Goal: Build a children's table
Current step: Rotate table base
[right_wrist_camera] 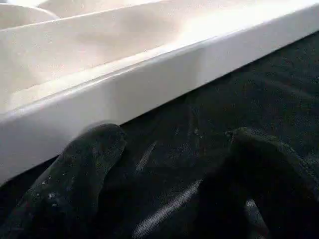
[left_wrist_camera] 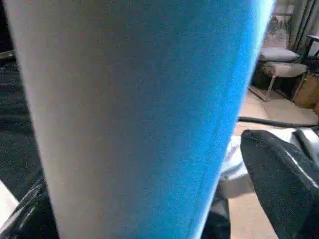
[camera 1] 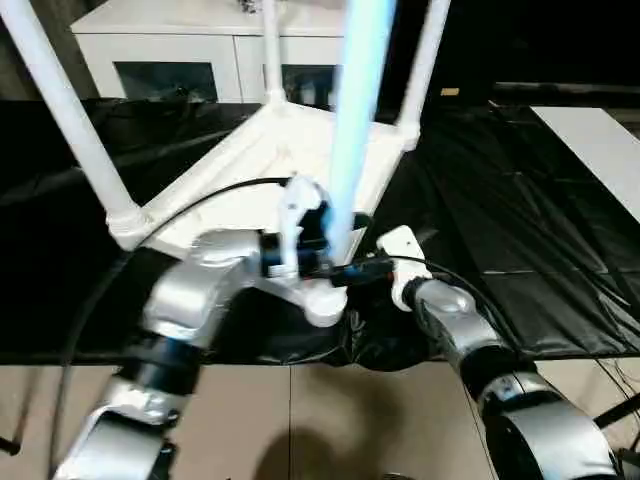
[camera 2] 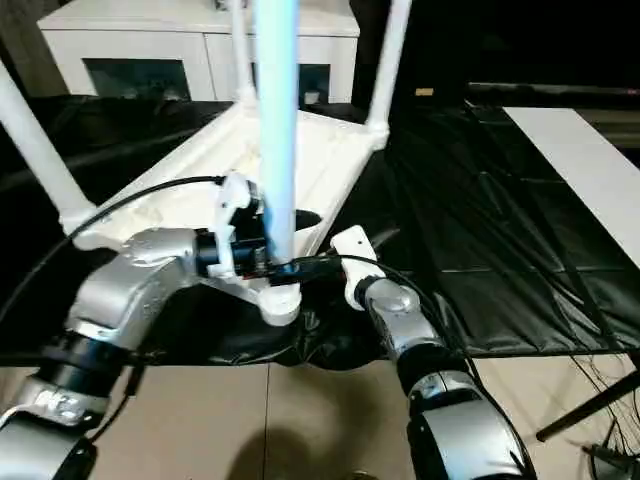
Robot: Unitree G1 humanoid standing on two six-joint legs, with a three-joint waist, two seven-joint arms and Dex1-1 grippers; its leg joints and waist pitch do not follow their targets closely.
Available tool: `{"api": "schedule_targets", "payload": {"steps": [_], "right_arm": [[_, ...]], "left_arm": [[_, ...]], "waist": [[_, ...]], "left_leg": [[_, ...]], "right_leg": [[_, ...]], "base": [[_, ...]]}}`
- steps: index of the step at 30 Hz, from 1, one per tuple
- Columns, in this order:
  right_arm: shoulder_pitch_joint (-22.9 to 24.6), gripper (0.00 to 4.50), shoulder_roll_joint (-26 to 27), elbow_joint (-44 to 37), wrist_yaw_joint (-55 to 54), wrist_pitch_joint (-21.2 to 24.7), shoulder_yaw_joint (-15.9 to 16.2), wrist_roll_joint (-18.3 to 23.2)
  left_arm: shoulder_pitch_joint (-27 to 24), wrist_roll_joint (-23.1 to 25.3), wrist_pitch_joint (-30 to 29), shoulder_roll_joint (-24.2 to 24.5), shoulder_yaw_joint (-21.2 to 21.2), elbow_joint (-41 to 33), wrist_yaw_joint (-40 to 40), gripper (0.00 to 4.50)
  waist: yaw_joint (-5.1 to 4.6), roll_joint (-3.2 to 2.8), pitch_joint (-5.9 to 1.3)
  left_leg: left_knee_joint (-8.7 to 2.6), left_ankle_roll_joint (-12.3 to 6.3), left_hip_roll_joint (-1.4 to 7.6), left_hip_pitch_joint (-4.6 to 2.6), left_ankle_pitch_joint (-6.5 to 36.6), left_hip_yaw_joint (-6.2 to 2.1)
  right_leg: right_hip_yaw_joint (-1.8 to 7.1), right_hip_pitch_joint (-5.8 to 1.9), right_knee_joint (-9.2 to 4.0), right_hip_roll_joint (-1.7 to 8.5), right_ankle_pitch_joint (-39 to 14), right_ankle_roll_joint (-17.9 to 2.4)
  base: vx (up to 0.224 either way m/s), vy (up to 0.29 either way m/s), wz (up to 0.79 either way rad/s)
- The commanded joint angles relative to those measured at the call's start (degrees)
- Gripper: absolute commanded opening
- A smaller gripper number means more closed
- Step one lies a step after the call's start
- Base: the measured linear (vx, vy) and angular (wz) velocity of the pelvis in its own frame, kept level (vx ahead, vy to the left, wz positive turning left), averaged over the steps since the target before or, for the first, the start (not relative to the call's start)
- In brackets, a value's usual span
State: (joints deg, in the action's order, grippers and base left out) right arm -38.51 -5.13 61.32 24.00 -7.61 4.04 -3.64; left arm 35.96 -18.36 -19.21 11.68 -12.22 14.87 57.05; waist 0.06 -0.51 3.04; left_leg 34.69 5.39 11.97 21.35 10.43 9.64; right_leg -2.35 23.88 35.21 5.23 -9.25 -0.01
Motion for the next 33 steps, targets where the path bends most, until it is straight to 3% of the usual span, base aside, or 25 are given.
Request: {"api": "schedule_targets", "payload": {"steps": [1, 9, 12, 13, 16, 20, 23, 24, 25, 30, 31, 33], "right_arm": [[0.05, 4.16, 4.73, -2.09, 7.33, -1.88, 3.99, 0.24], [1.84, 4.16, 4.68, -5.16, 10.38, -1.82, 4.63, 0.58], [1.42, 4.16, 1.64, -5.09, 5.12, -1.76, 2.03, 0.33], [1.23, 4.16, 0.74, -5.10, 4.10, -1.73, 1.16, 0.57], [1.15, 4.16, -1.72, -5.86, 3.13, -1.53, -0.99, 1.67], [2.31, 4.16, -7.65, -8.65, 6.24, -1.00, -3.67, 3.44], [3.43, 4.16, -9.95, -10.39, 9.15, -0.95, -3.06, 3.07], [3.71, 4.16, -10.43, -10.78, 9.87, -0.95, -2.87, 2.96], [5.44, 4.16, -13.37, -13.26, 13.58, -1.27, -1.78, 2.25], [8.93, 4.16, -17.74, -20.22, 19.78, 0.71, -0.34, 3.10], [10.74, 4.16, -19.43, -23.77, 23.19, 1.79, 0.81, 3.35], [12.95, 4.16, -21.34, -28.29, 27.40, 3.97, 2.01, 4.25]], "left_arm": [[2.41, -0.31, 1.34, -4.47, -4.73, 0.28, 0.51, 4.47], [2.81, 1.49, 4.15, -7.67, -4.04, 2.88, -2.54, 4.47], [5.44, 7.60, 11.04, -6.44, -2.66, 10.39, -7.62, 4.47], [5.82, 8.41, 12.15, -5.56, -2.47, 11.38, -7.74, 4.47], [5.69, 7.71, 11.20, -3.03, -1.80, 11.32, -4.65, 4.47], [3.58, 7.61, 6.68, 4.84, -5.26, 9.11, 8.59, 4.47], [3.72, 8.94, 6.31, 6.88, -7.15, 10.74, 12.10, 4.47], [3.86, 9.40, 6.45, 7.25, -7.60, 11.34, 12.67, 4.47], [5.33, 13.03, 9.55, 8.38, -9.46, 16.24, 13.08, 4.47], [9.64, 19.25, 14.24, 7.77, -10.95, 26.29, 4.54, 4.47], [10.74, 21.60, 15.36, 7.83, -12.10, 29.30, 2.38, 4.47], [11.39, 23.14, 15.85, 8.02, -13.06, 31.58, 1.84, 4.47]], "waist": [[0.32, -1.52, -4.13], [0.26, -1.22, -4.00], [0.33, -1.38, -3.84], [0.39, -1.18, -3.92], [0.71, -1.27, -3.89], [0.98, -1.63, -3.95], [1.17, -2.09, -4.11], [1.30, -2.73, -4.17], [1.41, -2.70, -3.94], [1.92, -2.93, -4.56], [2.10, -3.26, -4.32], [2.20, -2.96, -4.28]], "left_leg": [[-4.57, -1.82, 0.09, -0.29, 17.94, 0.28], [-4.66, -2.48, 0.24, -0.49, 19.01, 0.39], [-4.75, -2.24, 0.17, -0.78, 20.87, 0.36], [-4.68, -2.10, 0.08, -0.86, 21.37, 0.35], [-4.72, -2.29, 0.11, -0.47, 19.51, 0.36], [-4.35, -4.03, -0.02, -0.36, 15.06, 0.58], [-4.04, -4.93, -0.04, -0.23, 12.11, 0.74], [-3.99, -4.87, -0.06, -0.31, 11.87, 0.70], [-4.06, -5.35, -0.15, -0.37, 12.89, 0.85], [-3.50, -6.54, -0.31, -0.30, 10.77, 0.84], [-3.57, -6.87, -0.32, -0.31, 11.65, 0.76], [-3.69, -6.63, -0.21, -0.19, 12.24, 0.66]], "right_leg": [[0.91, -3.52, -3.75, 1.28, -8.25, -16.35], [0.92, -3.45, -4.10, 1.29, -9.28, -16.67], [0.88, -3.15, -4.58, 1.24, -12.16, -15.72], [0.88, -3.21, -4.61, 1.22, -13.42, -14.95], [1.01, -3.33, -4.55, 1.52, -13.19, -15.12], [1.07, -3.43, -4.08, 1.35, -9.35, -16.37], [1.00, -3.67, -3.73, 1.36, -6.38, -17.41], [0.94, -3.66, -3.62, 1.38, -5.93, -17.62], [0.74, -3.64, -4.16, 0.88, -5.79, -17.21], [0.89, -4.12, -3.66, 1.22, -3.11, -17.22], [0.71, -4.05, -4.04, 1.02, -4.82, -16.55], [0.73, -4.24, -4.14, 1.24, -6.37, -15.90]], "base": [[0.000, 0.000, 0.00], [0.000, 0.000, 0.00], [0.000, 0.000, 0.00], [0.000, 0.000, 0.00], [0.000, 0.000, 0.00], [0.000, 0.000, 0.00], [0.000, 0.000, 0.00], [0.000, 0.000, 0.00], [0.000, 0.000, 0.00], [0.000, 0.000, 0.00], [0.000, 0.000, 0.00], [0.000, 0.000, 0.00]]}}
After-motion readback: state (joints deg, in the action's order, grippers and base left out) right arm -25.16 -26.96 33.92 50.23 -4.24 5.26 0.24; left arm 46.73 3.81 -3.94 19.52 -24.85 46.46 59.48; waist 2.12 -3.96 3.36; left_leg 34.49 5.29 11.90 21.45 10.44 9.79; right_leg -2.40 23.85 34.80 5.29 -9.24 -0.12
